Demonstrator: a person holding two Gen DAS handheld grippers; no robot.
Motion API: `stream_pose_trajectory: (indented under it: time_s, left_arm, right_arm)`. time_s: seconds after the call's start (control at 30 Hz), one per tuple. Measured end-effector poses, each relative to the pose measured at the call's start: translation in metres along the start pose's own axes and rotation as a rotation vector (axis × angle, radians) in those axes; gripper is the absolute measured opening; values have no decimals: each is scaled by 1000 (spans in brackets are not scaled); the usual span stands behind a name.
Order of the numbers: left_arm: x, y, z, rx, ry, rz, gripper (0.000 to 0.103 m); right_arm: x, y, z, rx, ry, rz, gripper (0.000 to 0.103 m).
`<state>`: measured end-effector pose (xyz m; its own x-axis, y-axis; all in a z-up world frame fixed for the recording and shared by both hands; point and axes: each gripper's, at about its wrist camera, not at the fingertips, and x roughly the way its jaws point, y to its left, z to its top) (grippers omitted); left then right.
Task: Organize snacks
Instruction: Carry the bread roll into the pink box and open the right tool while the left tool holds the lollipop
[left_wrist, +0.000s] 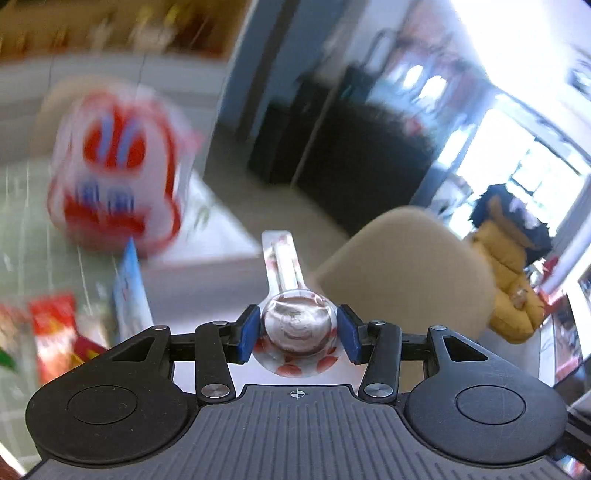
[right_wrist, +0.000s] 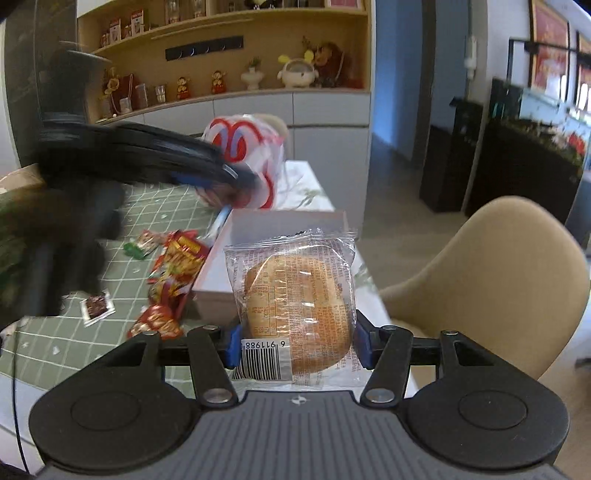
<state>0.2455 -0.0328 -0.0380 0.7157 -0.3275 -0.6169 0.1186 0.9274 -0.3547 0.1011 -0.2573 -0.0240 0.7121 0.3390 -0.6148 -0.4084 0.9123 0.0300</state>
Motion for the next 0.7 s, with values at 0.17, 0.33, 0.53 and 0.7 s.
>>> stream_pose_trajectory:
  time_s: [0.17,0.33,0.53,0.7]
  left_arm:
    - [18,17,-14,-69,-77,50,49]
    - [-25,24,-41,-99,-61,51,49]
    - [-71,27,-113,-113,61,43,49]
    - [-91,50,-157,-182,132,146,49]
  right_arm:
    - [18,-16,0,30,44,-23,56]
    - [49,-32,17,49,70,0,56]
    - [117,-22,75,52,52,59,56]
    - [199,3,106,-7,61,86,82]
